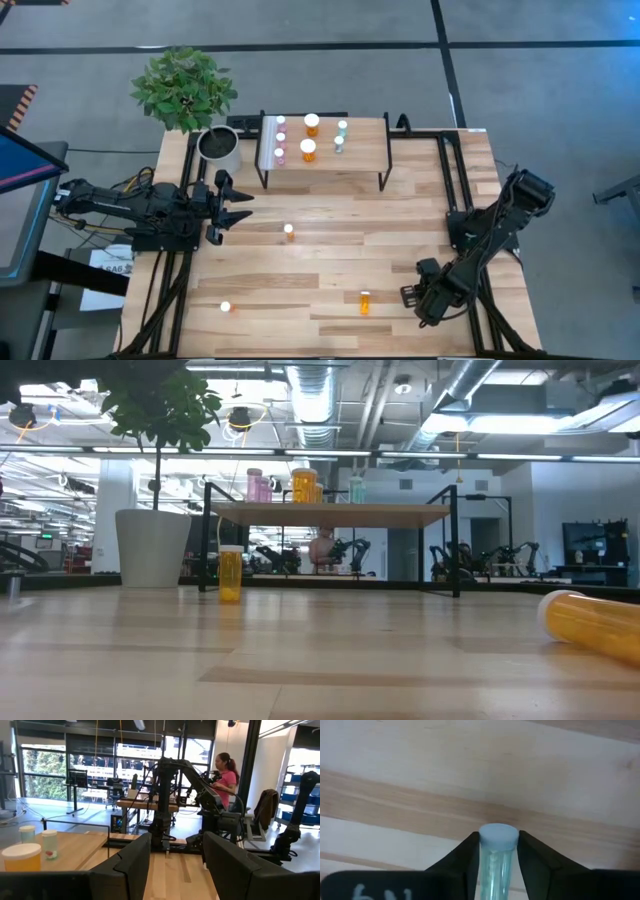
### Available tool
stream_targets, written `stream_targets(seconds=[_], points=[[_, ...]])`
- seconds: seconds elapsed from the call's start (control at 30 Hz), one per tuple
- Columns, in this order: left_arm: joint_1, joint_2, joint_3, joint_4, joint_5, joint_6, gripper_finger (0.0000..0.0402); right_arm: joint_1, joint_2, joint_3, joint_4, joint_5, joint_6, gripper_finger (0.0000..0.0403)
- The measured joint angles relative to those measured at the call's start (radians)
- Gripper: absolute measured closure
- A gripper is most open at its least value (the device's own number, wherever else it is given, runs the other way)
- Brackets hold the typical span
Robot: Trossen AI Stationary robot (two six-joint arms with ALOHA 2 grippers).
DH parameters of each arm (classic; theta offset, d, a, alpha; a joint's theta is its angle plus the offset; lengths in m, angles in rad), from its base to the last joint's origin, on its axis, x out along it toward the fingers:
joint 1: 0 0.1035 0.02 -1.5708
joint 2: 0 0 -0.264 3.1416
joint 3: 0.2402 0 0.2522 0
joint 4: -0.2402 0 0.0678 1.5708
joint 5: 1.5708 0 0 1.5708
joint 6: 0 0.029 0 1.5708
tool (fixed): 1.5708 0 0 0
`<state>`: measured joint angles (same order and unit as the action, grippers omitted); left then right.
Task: Pick and place medicine bottles onto shelf by color
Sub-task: Put the green pill bottle on the shelf aligned with the other green pill bottle
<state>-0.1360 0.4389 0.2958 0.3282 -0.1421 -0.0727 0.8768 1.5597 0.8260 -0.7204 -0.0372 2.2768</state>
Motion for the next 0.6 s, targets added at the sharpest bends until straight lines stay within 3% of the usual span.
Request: stream_targets(seconds=[0.3, 0.47, 0.6], points=[[0.000, 0.000, 0.000, 0.000, 0.000, 0.000, 0.0229, 0.000, -0.005, 0.001, -0.005, 0.029, -0.027, 0.0288], [0.000, 0.000, 0.000, 0.000, 0.000, 0.000, 0.0229, -0.002, -0.031, 0.012, -0.008, 0.172, -0.035, 0.0289], [0.000, 0.000, 0.000, 0.000, 0.000, 0.000, 0.0229, -0.005, -0.068, 0.013, -0.009, 0.348, -0.048, 0.0289]])
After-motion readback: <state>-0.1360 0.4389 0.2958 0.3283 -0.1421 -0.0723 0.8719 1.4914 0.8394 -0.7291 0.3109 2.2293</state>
